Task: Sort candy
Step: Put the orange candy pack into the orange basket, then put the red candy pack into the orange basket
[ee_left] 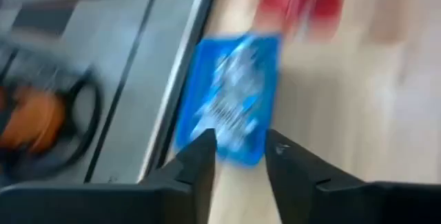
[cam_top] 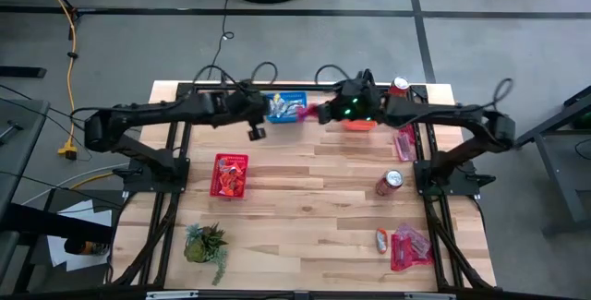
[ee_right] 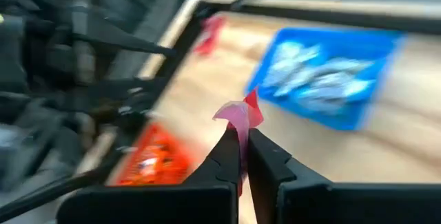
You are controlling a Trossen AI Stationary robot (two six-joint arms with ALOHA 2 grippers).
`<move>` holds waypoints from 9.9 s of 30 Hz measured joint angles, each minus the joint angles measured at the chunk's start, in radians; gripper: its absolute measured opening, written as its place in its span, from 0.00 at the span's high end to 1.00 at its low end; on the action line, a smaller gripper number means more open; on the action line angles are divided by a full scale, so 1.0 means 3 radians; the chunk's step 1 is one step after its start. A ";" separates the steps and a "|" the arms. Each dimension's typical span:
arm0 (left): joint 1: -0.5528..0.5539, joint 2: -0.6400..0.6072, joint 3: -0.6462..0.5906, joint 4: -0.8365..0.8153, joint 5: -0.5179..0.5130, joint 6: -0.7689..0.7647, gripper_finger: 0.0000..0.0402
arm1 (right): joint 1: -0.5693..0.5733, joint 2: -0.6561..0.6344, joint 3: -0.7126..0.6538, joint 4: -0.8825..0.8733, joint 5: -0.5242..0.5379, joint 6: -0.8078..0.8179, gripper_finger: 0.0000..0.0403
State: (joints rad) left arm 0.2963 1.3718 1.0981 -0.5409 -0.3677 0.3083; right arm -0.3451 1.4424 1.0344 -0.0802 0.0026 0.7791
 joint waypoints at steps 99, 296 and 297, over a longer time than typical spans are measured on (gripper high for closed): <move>0.2051 0.0203 -0.0398 -0.0939 0.0372 -0.2591 0.55 | -0.0717 -0.0251 0.0837 -0.2288 0.0314 -0.2362 0.35; 0.0164 -0.0356 -0.0870 0.1966 0.1115 0.0378 1.00 | 0.0038 0.0345 0.0838 -0.0171 -0.0543 -0.1054 0.35; 0.0161 -0.0343 -0.0867 0.1977 0.1115 0.0379 1.00 | 0.0038 0.0345 0.0837 -0.0172 -0.0545 -0.1055 0.35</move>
State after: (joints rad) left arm 0.3447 1.2689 0.8379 0.0521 -0.0334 0.4220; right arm -0.3336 1.5459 1.2856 -0.1317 -0.1608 0.4626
